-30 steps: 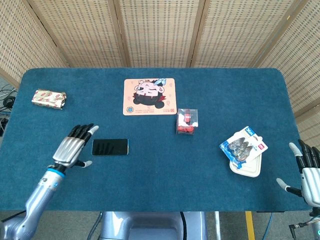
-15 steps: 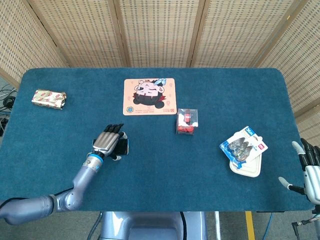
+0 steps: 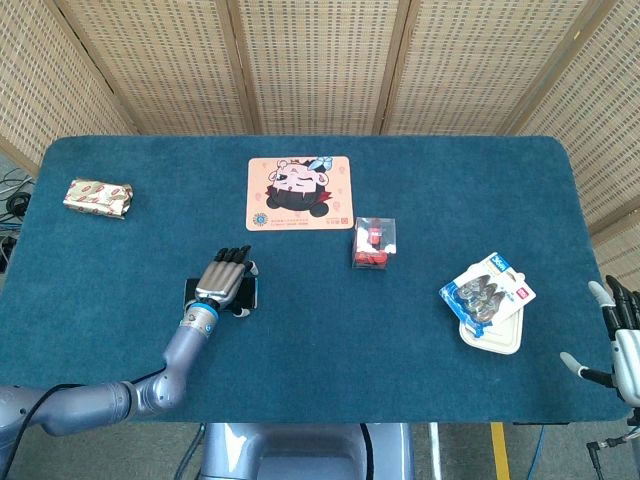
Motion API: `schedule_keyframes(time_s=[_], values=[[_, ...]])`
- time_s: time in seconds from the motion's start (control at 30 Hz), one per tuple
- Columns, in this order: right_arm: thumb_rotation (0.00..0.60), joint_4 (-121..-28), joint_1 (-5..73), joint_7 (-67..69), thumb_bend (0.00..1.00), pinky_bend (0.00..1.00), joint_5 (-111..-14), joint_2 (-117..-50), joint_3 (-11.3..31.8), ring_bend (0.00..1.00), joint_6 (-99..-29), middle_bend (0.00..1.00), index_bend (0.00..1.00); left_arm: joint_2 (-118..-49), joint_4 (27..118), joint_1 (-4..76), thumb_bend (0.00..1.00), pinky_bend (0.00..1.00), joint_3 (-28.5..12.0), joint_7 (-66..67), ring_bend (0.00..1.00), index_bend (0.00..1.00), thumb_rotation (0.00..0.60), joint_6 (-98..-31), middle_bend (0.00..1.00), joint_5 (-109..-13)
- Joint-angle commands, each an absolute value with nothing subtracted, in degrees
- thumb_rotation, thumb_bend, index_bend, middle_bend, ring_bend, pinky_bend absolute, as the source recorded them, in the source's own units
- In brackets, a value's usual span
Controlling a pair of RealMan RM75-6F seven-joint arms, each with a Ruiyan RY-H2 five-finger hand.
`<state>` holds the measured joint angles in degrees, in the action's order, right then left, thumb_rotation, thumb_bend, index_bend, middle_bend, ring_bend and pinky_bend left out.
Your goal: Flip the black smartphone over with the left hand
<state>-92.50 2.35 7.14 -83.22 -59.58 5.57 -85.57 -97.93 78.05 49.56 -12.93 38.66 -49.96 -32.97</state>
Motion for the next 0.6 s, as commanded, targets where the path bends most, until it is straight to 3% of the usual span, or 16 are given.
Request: schedule_keyframes(time_s=[0.03, 0.13, 0.27, 0.5, 0.6], values=[[0.600, -92.4, 2.4, 7.4, 0.00, 0.00, -83.1, -59.5, 5.6, 0.00, -85.5, 0.00, 0.00, -98.4, 77.6, 50.2, 0.09, 0.00, -12.7, 38.9, 0.00, 0.34, 0.600, -50.1, 0.00, -31.9], [0.600, -92.4, 2.3, 7.8, 0.00, 0.00, -83.0, -59.4, 5.7, 0.00, -85.4, 0.00, 0.00, -98.6, 77.5, 50.6, 0.13, 0.00, -12.3, 39.1, 0.00, 0.43, 0.600, -50.1, 0.00, -31.2], [0.600, -92.3, 2.3, 8.1, 0.00, 0.00, -82.9, -59.3, 5.7, 0.00, -85.4, 0.00, 0.00, -98.7, 77.7, 51.0, 0.16, 0.00, -12.0, 39.1, 0.00, 0.48, 0.600, -50.8, 0.00, -30.6], [0.600, -92.3, 2.3, 8.4, 0.00, 0.00, -82.8, -59.3, 5.8, 0.00, -85.4, 0.00, 0.00, -97.1, 81.3, 50.7, 0.17, 0.00, -12.8, 36.5, 0.00, 0.50, 0.600, -52.0, 0.00, -32.1], [0.600, -92.3, 2.3, 8.4, 0.00, 0.00, -82.9, -59.3, 5.7, 0.00, -85.5, 0.00, 0.00, -94.7, 86.7, 50.0, 0.18, 0.00, -15.0, 32.6, 0.00, 0.50, 0.600, -52.6, 0.00, -35.1]])
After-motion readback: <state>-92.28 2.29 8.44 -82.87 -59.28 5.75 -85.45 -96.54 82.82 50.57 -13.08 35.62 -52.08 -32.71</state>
